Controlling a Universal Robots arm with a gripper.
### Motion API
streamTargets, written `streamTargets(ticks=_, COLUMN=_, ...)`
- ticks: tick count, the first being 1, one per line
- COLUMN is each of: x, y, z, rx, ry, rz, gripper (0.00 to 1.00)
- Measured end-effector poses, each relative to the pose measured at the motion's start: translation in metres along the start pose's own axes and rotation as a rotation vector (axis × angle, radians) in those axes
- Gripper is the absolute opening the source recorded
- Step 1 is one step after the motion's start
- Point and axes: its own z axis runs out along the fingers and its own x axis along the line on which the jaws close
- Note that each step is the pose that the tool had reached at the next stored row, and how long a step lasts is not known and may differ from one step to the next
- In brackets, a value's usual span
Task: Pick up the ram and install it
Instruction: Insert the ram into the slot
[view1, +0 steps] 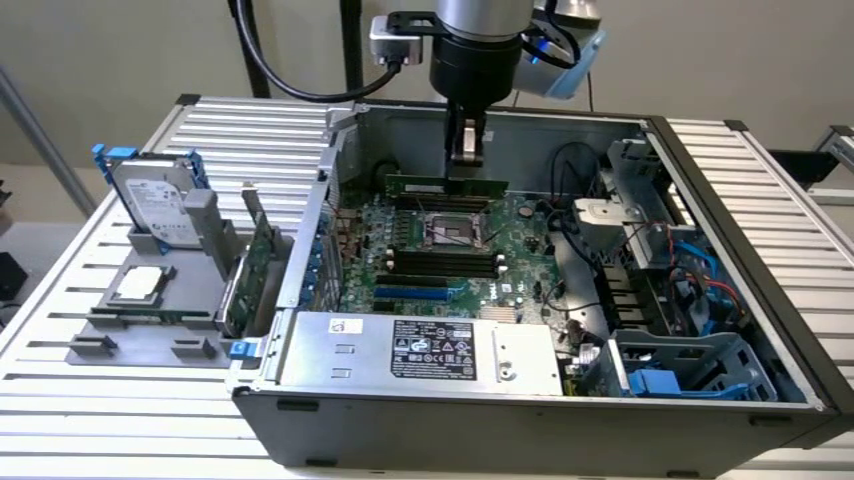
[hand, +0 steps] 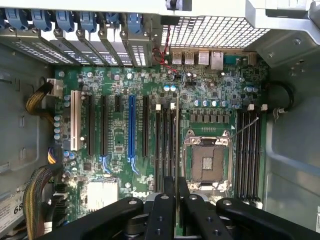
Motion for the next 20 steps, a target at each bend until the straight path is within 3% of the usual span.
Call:
streamTargets(ticks=6, x=0.000, y=0.0000, z=0.0005, rx=0.0000, ry=0.0000, rz=0.000, gripper=0.00)
streamTargets(ticks=15, x=0.001, y=-0.0001, z=0.0165, rx=0.0001, ry=0.0006, rz=0.001, gripper=0.00)
streamTargets(ticks=20, x=0.001, y=0.0001, z=0.0255, rx=0.0003, ry=0.0059, rz=0.006, gripper=0.00)
